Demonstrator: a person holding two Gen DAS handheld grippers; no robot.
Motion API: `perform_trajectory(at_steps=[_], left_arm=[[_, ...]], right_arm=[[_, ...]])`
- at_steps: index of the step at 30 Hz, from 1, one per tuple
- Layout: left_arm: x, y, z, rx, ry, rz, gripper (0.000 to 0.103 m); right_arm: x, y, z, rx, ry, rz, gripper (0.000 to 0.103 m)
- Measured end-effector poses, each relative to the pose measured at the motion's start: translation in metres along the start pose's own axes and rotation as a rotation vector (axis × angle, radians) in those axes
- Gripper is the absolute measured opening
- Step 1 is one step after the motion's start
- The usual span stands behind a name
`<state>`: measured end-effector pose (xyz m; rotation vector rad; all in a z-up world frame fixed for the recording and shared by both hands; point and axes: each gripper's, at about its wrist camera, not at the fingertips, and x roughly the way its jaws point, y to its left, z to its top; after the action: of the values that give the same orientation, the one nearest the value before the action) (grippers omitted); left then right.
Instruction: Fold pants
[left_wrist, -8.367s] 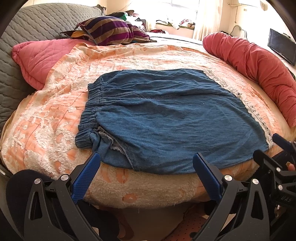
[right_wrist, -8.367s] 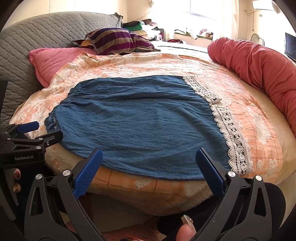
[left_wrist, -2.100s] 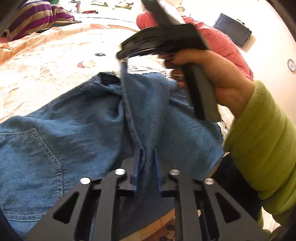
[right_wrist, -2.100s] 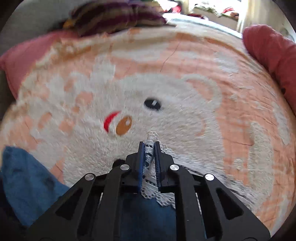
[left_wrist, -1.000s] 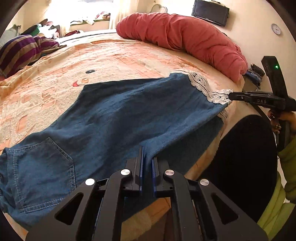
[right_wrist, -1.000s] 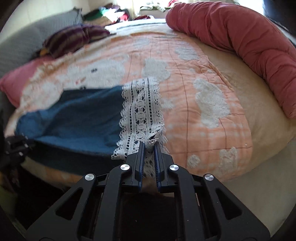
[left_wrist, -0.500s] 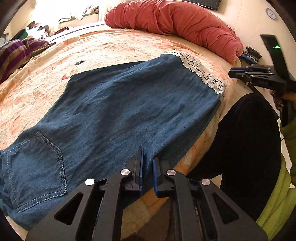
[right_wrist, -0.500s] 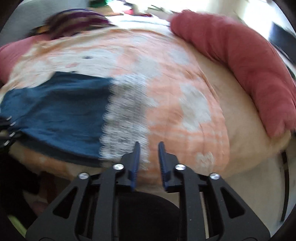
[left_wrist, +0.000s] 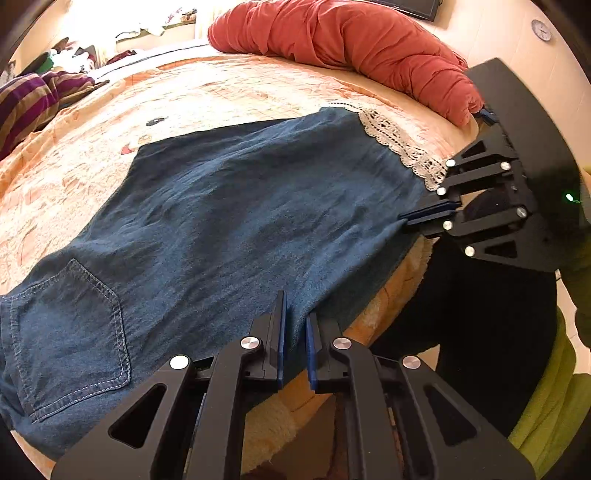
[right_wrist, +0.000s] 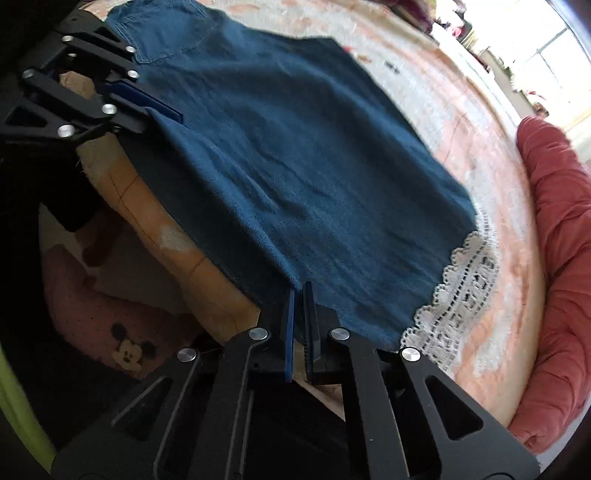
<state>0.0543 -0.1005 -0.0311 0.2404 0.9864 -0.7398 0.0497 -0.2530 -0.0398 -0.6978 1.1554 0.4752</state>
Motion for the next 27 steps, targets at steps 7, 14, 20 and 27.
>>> perform_trajectory(at_steps=[7,14,20,27], left_arm=[[0.007,0.003,0.001,0.009,0.069,-0.027,0.022],[-0.026,0.021,0.009,-0.051,-0.031,-0.153,0.055],[-0.056,0.081,0.045,-0.246,-0.145,-0.063,0.068],[-0.015,0.113,0.117,-0.249,-0.087,0.055,0.068]], right_arm=[[0.003,0.005,-0.008,-0.033,0.054,0.066,0.004],[-0.035,-0.029,-0.012,0.087,-0.077,0.135,0.037],[-0.077,-0.120,-0.019,0.430,-0.369,0.067,0.059],[-0.059,-0.233,0.020,0.798,-0.481,0.146,0.059]])
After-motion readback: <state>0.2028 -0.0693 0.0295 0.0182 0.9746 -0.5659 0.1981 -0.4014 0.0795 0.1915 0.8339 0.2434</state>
